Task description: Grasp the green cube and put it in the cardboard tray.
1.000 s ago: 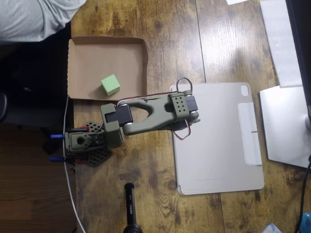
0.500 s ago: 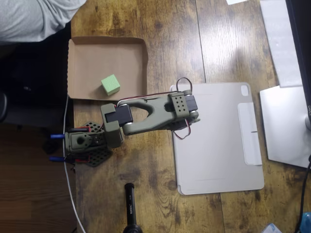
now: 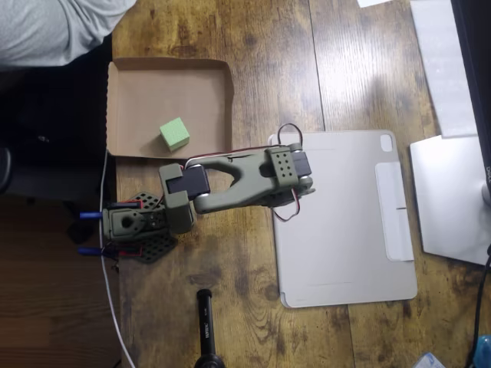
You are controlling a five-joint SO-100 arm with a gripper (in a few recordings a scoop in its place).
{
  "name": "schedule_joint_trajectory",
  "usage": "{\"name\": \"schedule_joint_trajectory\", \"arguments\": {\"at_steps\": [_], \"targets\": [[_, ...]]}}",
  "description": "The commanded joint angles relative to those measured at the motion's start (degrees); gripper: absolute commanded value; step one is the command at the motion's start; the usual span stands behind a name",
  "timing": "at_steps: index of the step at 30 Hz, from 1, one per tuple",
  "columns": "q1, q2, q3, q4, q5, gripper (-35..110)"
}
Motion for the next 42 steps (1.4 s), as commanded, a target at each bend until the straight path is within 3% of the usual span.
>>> {"name": "schedule_joint_trajectory", "arguments": {"at_steps": [1,42], "targets": [[0.88,1.32,0.35,0.70,0.70,0],[1.23,1.49,0.26,0.53,2.20,0]]}}
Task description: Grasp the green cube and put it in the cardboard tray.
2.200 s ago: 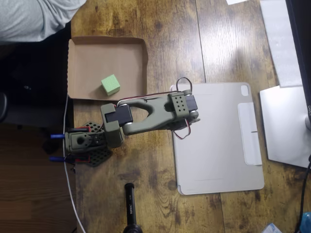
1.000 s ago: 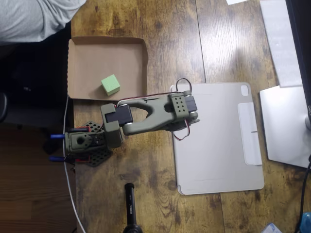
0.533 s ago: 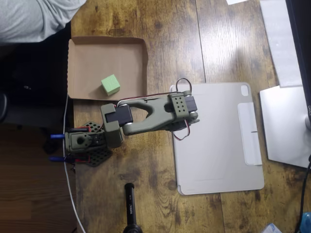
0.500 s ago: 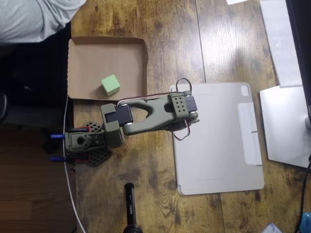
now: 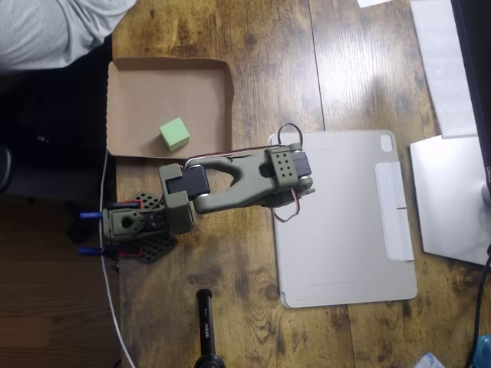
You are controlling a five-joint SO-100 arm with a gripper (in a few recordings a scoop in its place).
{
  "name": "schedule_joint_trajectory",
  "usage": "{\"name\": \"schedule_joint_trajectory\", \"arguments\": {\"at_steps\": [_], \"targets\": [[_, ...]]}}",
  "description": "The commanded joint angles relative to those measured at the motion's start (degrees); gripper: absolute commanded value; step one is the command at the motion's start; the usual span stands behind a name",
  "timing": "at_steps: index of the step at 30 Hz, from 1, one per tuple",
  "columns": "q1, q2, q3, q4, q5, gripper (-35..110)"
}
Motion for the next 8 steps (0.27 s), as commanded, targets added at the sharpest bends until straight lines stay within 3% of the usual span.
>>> {"name": "schedule_joint_trajectory", "arguments": {"at_steps": [1,8], "targets": [[1.23,1.49,0.26,0.88,0.18,0],[0.97,1.32,0.18,0.97,-1.76,0]]}}
